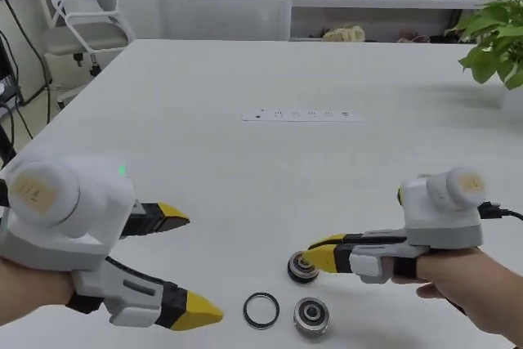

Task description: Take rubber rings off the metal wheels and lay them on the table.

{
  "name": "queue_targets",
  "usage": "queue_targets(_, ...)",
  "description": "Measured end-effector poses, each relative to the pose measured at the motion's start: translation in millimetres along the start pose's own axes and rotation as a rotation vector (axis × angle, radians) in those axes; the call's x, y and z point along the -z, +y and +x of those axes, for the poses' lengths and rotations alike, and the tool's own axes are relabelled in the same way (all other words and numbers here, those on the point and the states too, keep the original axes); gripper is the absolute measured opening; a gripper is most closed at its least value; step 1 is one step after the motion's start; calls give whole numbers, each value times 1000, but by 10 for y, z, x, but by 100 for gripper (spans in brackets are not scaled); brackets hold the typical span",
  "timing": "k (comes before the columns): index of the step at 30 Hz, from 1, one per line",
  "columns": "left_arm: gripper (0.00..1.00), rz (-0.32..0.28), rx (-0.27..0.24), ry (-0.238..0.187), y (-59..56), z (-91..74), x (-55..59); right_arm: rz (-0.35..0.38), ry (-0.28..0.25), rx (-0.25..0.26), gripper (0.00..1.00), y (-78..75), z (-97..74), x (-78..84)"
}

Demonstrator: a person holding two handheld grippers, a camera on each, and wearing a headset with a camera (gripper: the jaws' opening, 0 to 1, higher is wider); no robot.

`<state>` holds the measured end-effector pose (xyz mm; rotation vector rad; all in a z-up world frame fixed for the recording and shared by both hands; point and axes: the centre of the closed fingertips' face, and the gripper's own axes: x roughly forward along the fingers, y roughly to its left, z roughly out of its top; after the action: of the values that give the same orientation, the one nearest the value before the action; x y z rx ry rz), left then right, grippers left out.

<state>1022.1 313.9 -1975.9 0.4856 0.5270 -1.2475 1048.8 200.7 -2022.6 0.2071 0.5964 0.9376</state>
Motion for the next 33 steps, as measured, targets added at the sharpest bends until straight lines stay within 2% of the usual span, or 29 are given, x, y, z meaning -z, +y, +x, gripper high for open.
queue_targets(11, 71, 17, 5, 16, 104, 126, -46, -34, 21, 37, 13, -96, -67, 73)
queue_targets(20, 71, 24, 10, 31, 196, 227, -29, -59, 46, 59, 14, -163, -87, 159)
queue_targets(33, 68, -6, 41, 10, 232, 425, -135, -87, 74, 86, 16, -271, -100, 245)
